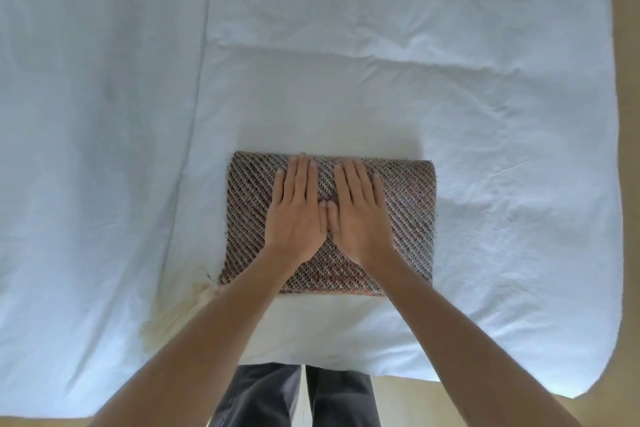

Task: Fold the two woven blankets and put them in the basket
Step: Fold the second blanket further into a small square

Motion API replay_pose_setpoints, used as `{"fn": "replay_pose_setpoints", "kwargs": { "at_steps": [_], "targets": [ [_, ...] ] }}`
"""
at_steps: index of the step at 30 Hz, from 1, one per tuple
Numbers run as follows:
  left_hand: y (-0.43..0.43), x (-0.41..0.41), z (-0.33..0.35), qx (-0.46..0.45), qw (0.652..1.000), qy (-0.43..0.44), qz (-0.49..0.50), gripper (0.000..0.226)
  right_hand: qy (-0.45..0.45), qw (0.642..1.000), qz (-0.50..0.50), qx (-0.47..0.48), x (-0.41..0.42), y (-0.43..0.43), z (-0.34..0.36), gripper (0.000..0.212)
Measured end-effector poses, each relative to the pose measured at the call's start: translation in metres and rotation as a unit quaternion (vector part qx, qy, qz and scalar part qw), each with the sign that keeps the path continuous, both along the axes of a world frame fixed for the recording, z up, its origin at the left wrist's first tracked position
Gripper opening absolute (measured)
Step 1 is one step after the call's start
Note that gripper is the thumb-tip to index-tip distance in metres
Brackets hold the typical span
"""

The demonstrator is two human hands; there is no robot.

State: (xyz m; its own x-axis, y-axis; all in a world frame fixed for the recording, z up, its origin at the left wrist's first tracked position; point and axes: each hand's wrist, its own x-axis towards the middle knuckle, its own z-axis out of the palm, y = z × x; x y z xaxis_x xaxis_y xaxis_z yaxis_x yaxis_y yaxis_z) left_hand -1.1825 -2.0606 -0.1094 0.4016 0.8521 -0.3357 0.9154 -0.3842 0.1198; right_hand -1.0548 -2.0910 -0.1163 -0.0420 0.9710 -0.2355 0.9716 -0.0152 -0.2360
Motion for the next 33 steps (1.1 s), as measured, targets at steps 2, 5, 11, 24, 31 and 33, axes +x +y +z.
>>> {"fn": "replay_pose_setpoints", "kwargs": {
  "at_steps": [2, 5, 11, 24, 31, 33],
  "targets": [
    [0.001, -0.002, -0.031, -0.027, 0.999, 0.046, 0.001, 0.065, -0.044, 0.997, 0.019, -0.056, -0.005, 0.0, -0.03, 0.061],
    [-0.001, -0.008, -0.064, -0.037, 0.997, 0.073, -0.009, 0.066, -0.078, 0.993, 0.027, -0.08, -0.004, -0.005, -0.066, 0.061],
    [0.003, -0.019, -0.039, 0.006, 1.0, -0.004, 0.019, 0.07, -0.003, 1.0, 0.002, -0.013, 0.011, -0.003, -0.033, 0.065],
    [0.007, -0.052, -0.048, -0.001, 0.995, -0.003, 0.104, 0.074, -0.053, 0.993, -0.098, -0.03, 0.062, -0.02, -0.049, 0.068],
    [-0.058, -0.018, -0.055, -0.003, 0.998, -0.043, -0.039, 0.066, 0.007, 1.0, 0.012, -0.019, -0.003, -0.06, -0.045, 0.063],
    [-0.057, -0.022, -0.072, -0.02, 0.999, -0.019, -0.031, 0.065, -0.022, 0.999, 0.013, -0.047, -0.004, -0.06, -0.065, 0.063]
  ]
}}
